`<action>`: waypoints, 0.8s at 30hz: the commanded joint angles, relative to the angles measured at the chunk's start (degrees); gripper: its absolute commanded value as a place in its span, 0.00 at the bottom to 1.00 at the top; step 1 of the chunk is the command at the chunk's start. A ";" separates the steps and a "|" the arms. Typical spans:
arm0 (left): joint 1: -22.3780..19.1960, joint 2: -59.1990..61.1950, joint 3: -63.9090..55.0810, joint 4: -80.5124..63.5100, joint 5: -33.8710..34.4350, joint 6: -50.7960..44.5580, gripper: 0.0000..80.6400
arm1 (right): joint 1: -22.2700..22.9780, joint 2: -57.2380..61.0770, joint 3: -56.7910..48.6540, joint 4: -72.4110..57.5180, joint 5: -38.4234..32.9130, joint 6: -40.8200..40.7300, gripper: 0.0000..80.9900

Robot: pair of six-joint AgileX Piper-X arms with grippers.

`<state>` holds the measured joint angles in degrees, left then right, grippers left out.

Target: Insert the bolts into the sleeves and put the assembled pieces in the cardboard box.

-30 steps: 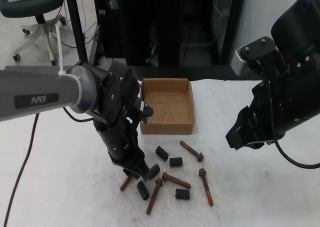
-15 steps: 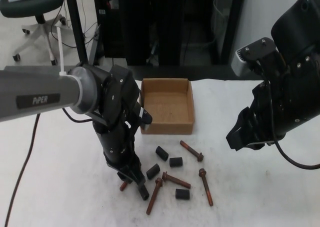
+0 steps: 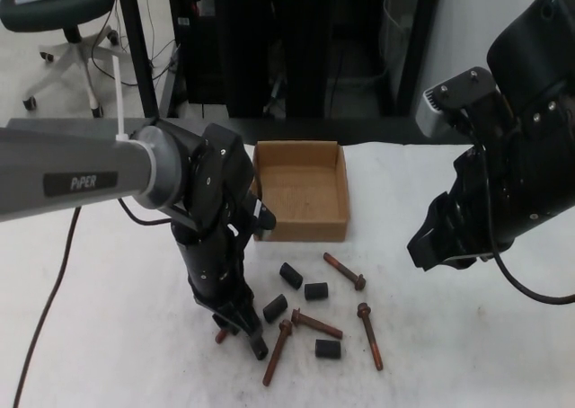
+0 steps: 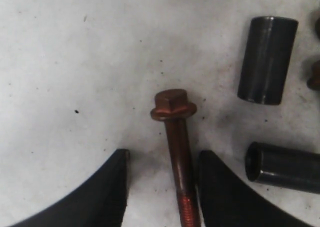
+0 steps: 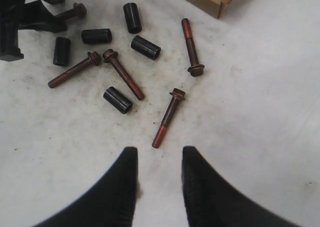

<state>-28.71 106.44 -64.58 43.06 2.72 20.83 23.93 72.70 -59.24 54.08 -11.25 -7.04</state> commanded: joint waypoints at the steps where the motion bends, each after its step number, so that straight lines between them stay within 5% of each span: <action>1: -0.59 1.22 -0.12 -2.10 2.45 -2.39 0.51 | -0.05 -0.63 -0.68 0.10 0.64 -0.66 0.36; 14: -1.02 1.22 -0.12 -4.19 3.87 -4.37 0.50 | -0.05 -0.63 -0.68 -0.33 0.64 -0.67 0.36; 24: -1.02 1.22 -0.12 -2.72 3.87 -2.34 0.05 | -0.05 -0.63 -0.68 -0.33 0.64 -0.67 0.36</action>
<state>-29.33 106.92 -64.58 39.50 5.48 17.93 23.93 72.70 -59.24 54.08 -10.46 -7.41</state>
